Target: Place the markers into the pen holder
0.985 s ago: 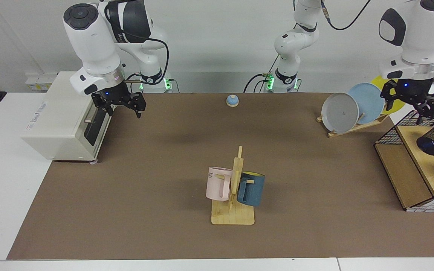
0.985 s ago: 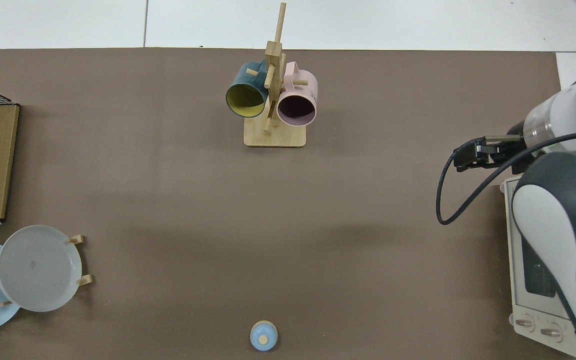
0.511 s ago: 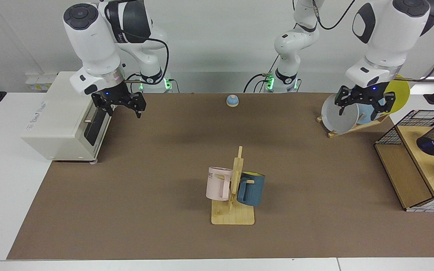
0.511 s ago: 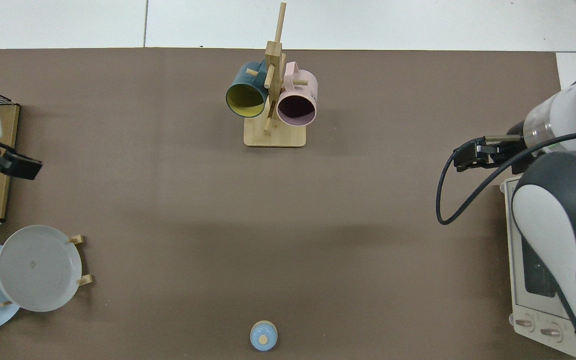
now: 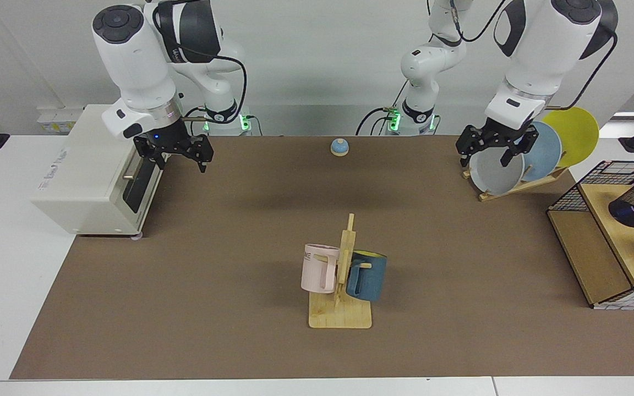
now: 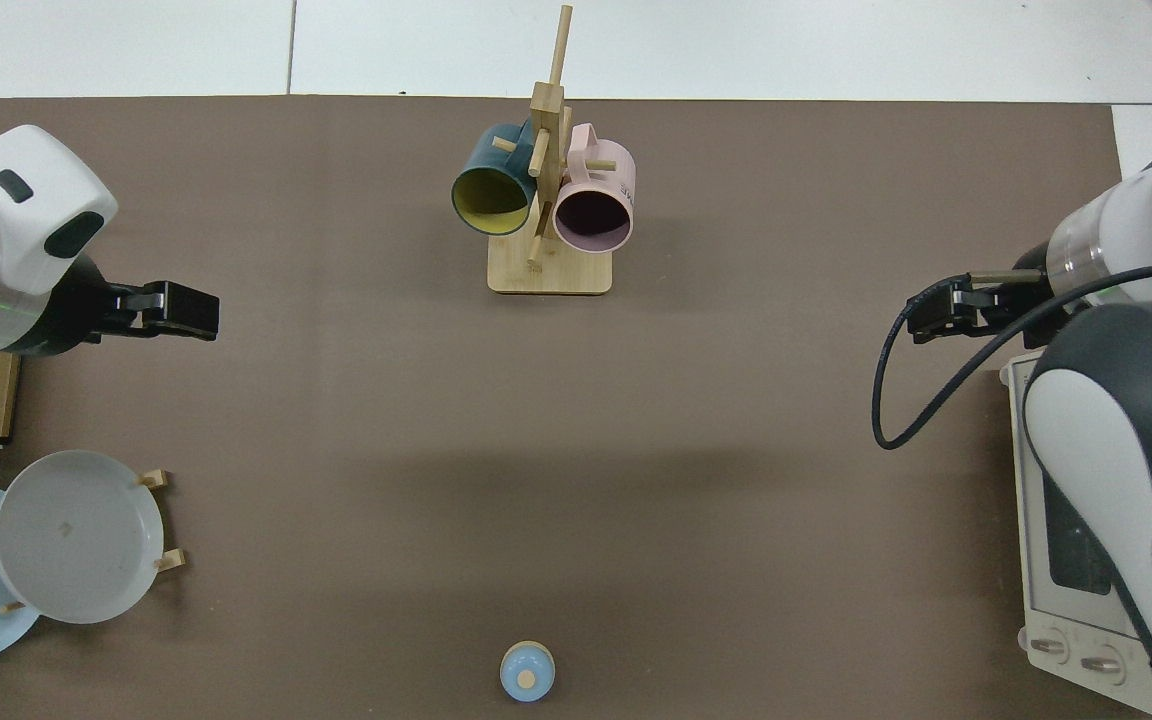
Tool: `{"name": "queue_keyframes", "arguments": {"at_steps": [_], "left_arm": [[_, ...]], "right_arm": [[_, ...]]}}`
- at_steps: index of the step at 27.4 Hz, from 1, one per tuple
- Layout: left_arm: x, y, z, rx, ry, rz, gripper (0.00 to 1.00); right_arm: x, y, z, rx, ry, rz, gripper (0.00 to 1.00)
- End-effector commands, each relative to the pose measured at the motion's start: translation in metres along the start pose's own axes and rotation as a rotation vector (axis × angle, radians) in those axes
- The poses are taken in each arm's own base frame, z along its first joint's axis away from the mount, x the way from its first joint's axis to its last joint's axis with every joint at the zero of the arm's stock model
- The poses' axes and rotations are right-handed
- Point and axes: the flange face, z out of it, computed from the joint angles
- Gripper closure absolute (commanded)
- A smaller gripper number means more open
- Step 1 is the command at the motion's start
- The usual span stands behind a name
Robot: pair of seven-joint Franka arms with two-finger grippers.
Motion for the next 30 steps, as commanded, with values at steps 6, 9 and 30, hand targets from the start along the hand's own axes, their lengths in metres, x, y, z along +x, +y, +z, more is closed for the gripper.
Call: {"name": "queue_keyframes", "arguments": {"at_steps": [6,9,30], "left_arm": [[-0.015,0.009,-0.019,-0.003,0.006,-0.033,0.0],[-0.015,0.007,-0.02,-0.002,0.007,-0.035,0.0],[-0.025,-0.004,-0.039,-0.008,0.035,-0.046,0.0]], "right_arm": [[-0.003,0.004,-0.002,0.028,0.01,-0.017,0.0],[-0.003,0.003,-0.002,0.028,0.01,-0.019,0.0],[-0.003,0.004,-0.002,0.028,0.01,-0.017,0.0]]}}
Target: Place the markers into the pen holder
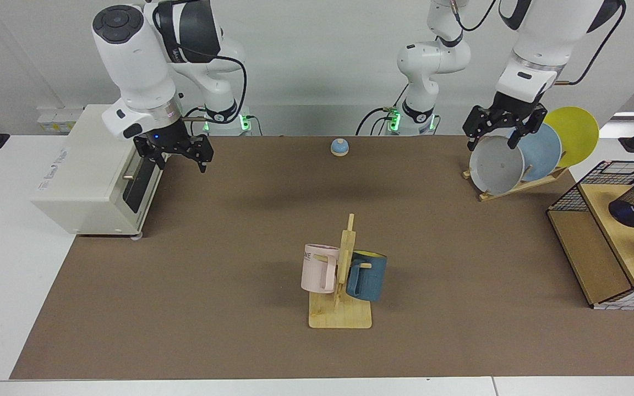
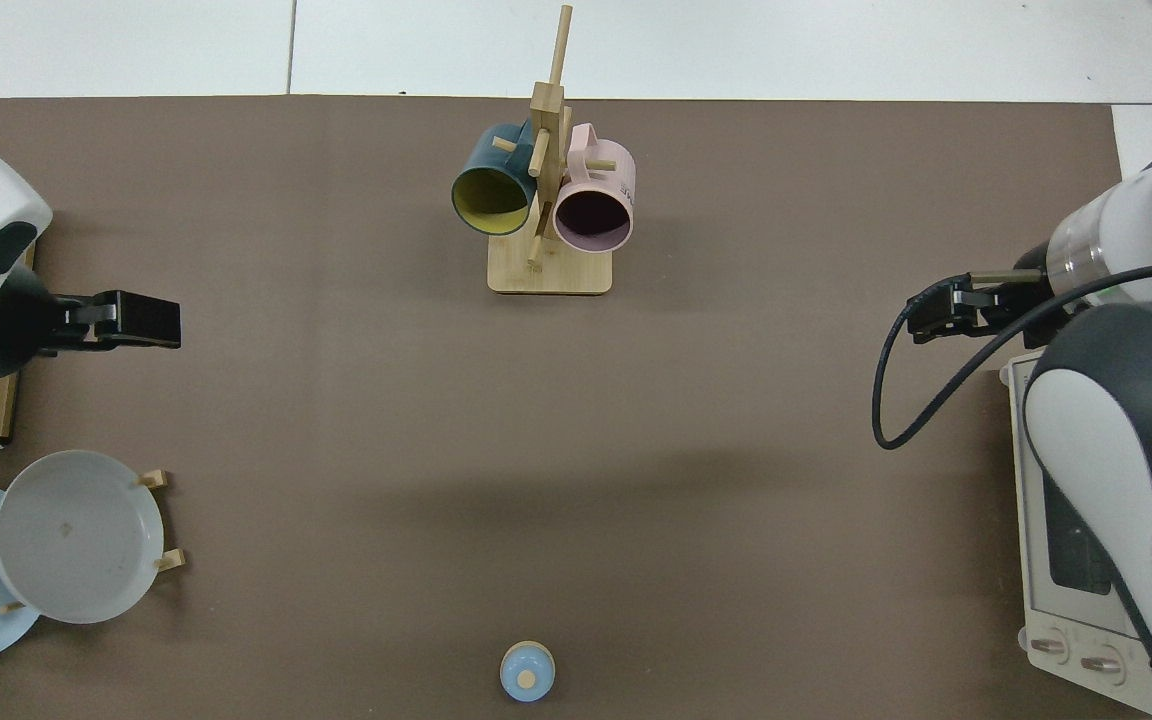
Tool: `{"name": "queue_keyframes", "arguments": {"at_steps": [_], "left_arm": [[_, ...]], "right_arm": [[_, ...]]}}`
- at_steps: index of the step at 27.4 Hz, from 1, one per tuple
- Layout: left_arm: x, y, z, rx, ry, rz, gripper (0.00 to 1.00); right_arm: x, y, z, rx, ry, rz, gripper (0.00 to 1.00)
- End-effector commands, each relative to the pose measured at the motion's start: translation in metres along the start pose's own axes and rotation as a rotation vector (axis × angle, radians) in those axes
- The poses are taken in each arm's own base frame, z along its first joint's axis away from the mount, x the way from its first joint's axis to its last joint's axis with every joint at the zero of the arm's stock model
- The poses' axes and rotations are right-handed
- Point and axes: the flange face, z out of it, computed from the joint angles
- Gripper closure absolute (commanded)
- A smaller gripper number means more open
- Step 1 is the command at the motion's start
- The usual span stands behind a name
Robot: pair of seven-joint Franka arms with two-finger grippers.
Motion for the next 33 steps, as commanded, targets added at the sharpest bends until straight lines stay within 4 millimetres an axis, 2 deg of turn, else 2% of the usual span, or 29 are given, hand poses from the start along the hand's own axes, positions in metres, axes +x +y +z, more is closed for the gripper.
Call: {"name": "queue_keyframes", "arguments": {"at_steps": [1,10,25,33], "left_arm": [[-0.004,0.0,-0.001,-0.015,-0.014,-0.011,0.0],[0.006,-0.013,0.01,-0.011,-0.018,-0.018,0.0],[0.01,-0.004,0.014,-0.023,0.005,0.074,0.0],[0.014,-0.01,0.025,-0.016,-0.005,0.12,0.0]], "right_arm": [[-0.004,0.003,-0.001,0.028,0.009,-0.019,0.0],[-0.003,0.003,-0.001,0.028,0.009,-0.019,0.0],[-0.003,0.003,-0.001,0.026,0.011,-0.019,0.0],[-0.003,0.003,-0.002,0.028,0.01,-0.019,0.0]]}}
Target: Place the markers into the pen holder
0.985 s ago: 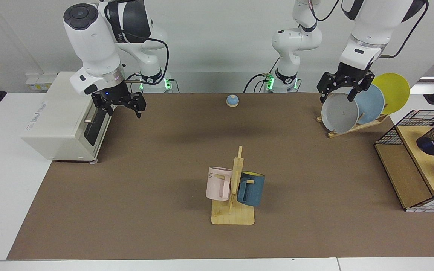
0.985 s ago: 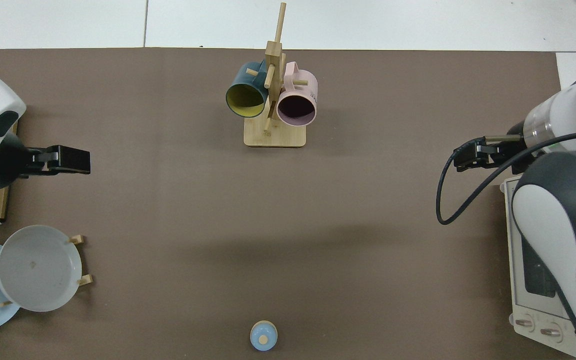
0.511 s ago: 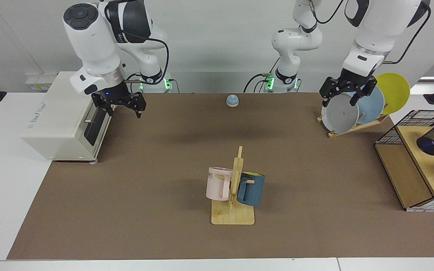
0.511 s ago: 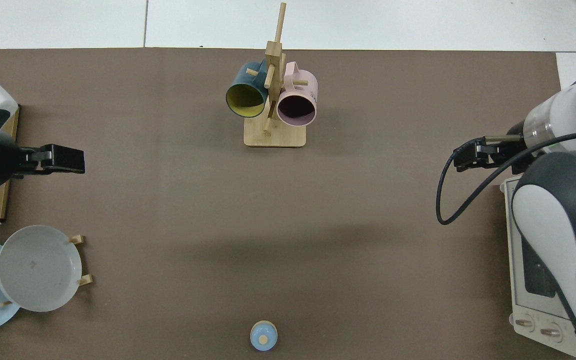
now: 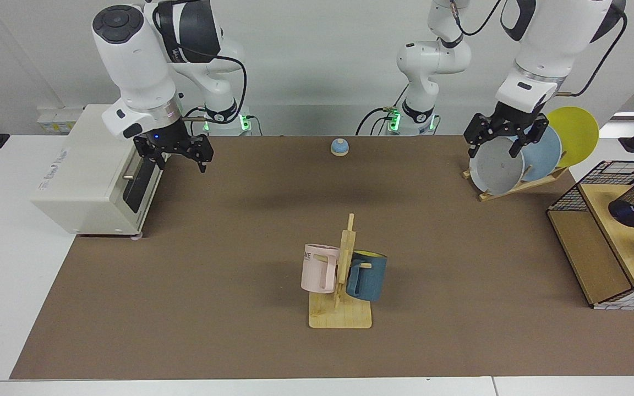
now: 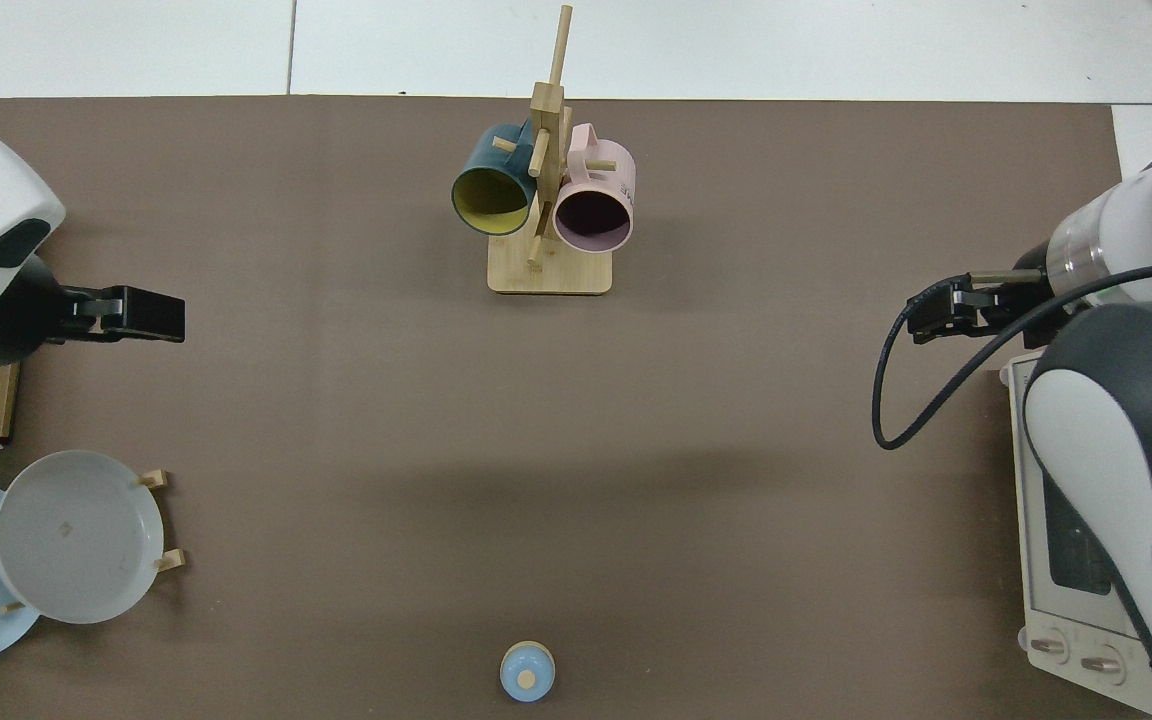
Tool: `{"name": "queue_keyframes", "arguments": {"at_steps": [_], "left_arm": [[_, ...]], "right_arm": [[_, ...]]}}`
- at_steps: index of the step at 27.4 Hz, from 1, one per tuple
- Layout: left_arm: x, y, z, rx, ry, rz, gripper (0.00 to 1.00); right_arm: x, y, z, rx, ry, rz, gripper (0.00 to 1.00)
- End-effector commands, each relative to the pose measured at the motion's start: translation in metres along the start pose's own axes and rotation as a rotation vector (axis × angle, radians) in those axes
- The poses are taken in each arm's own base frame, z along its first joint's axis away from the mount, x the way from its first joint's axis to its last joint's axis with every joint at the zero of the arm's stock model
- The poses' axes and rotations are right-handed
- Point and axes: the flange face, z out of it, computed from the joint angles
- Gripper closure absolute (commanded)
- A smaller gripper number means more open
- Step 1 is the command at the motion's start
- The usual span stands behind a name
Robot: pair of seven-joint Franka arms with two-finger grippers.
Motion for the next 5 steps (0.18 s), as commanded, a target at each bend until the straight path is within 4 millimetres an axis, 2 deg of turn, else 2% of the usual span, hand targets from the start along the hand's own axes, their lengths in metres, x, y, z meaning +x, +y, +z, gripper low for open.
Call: {"name": "queue_keyframes", "arguments": {"at_steps": [1,3,5], "left_arm": [[0.0022,-0.0072,0.0094,-0.009,0.002,0.065,0.0],[0.0053,-0.0151,0.0144,-0.008,0.007,0.062,0.0],[0.0056,-0.0126,0.0185,-0.008,0.004,0.066,0.0]], "right_arm": [[-0.0033,0.0042,-0.0015,0.026,0.009,-0.017,0.0],[-0.0031,0.0031,-0.0006,0.027,0.007,-0.019,0.0],[-0.0033,0.0041,-0.0022,0.028,0.01,-0.017,0.0]]}}
